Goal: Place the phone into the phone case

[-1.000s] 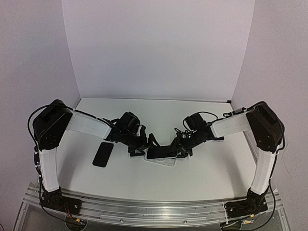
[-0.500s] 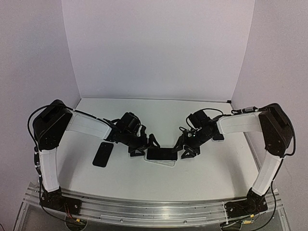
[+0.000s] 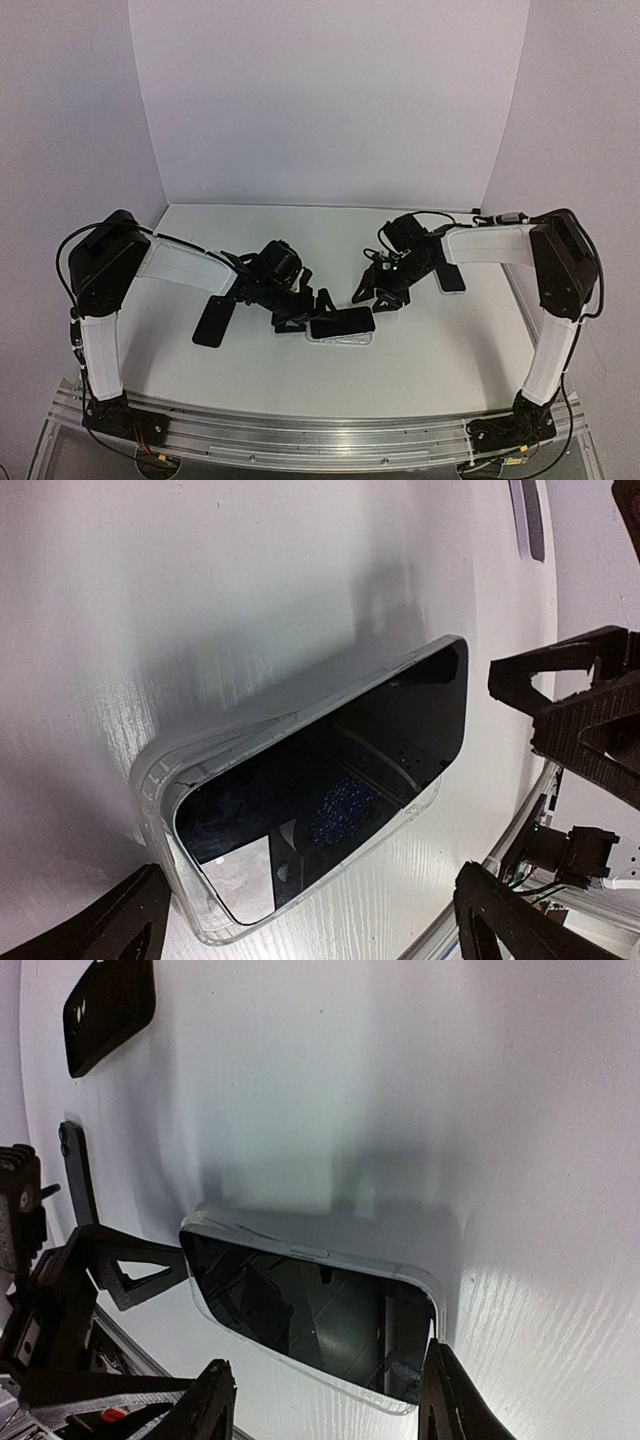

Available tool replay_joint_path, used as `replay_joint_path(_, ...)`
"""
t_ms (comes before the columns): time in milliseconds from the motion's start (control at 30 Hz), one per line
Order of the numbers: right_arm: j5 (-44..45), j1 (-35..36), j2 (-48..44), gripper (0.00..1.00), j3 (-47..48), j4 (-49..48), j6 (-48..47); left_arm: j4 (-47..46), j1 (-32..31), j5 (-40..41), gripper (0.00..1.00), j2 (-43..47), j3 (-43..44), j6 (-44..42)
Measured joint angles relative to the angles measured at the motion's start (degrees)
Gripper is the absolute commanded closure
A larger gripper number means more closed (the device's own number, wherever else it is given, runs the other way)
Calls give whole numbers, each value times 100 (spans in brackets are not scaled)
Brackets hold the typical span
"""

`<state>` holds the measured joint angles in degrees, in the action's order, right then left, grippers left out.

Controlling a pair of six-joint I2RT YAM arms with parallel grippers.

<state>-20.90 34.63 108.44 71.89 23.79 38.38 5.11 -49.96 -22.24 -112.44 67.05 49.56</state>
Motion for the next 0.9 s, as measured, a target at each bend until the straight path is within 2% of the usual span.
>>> replay_joint_path(533,57,0,466,52,144,335,-561,47,-4,-4,0,0,11,-2)
replay_joint_path(833,32,2,566,60,163,330,-485,59,-20,21,1,0,14,5)
replay_joint_path(900,32,2,566,61,163,336,-431,109,-36,79,6,0,43,13)
